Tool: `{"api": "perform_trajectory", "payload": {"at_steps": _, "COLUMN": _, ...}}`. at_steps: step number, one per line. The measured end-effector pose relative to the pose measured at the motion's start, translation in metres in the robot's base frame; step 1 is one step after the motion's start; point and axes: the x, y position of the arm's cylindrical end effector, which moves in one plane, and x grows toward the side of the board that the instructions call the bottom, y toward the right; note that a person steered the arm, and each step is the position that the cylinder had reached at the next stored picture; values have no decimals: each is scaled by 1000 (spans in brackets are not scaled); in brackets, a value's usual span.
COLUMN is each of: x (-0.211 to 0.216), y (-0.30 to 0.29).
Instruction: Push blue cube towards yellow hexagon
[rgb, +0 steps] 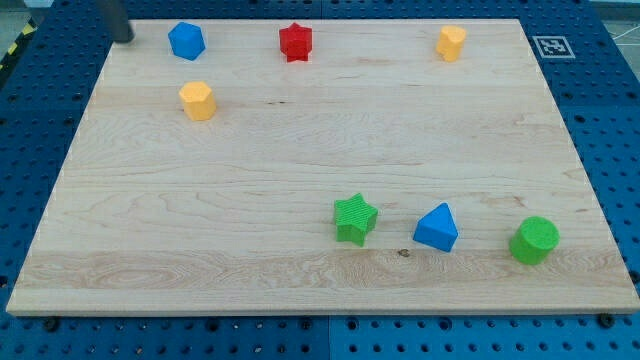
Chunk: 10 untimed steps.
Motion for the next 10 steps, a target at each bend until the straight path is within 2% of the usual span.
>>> {"api": "perform_trajectory", "payload": {"at_steps": 1, "x": -5, "y": 64}}
{"api": "perform_trajectory", "payload": {"at_steps": 2, "x": 24, "y": 87}}
{"api": "perform_trajectory", "payload": {"at_steps": 3, "x": 37, "y": 78}}
{"api": "perform_trajectory", "payload": {"at_steps": 4, "x": 14, "y": 76}}
{"api": "perform_trajectory", "payload": {"at_steps": 6, "x": 43, "y": 32}}
{"api": "perform_trajectory", "payload": {"at_steps": 8, "x": 53, "y": 117}}
{"api": "perform_trajectory", "payload": {"at_steps": 10, "x": 93, "y": 133}}
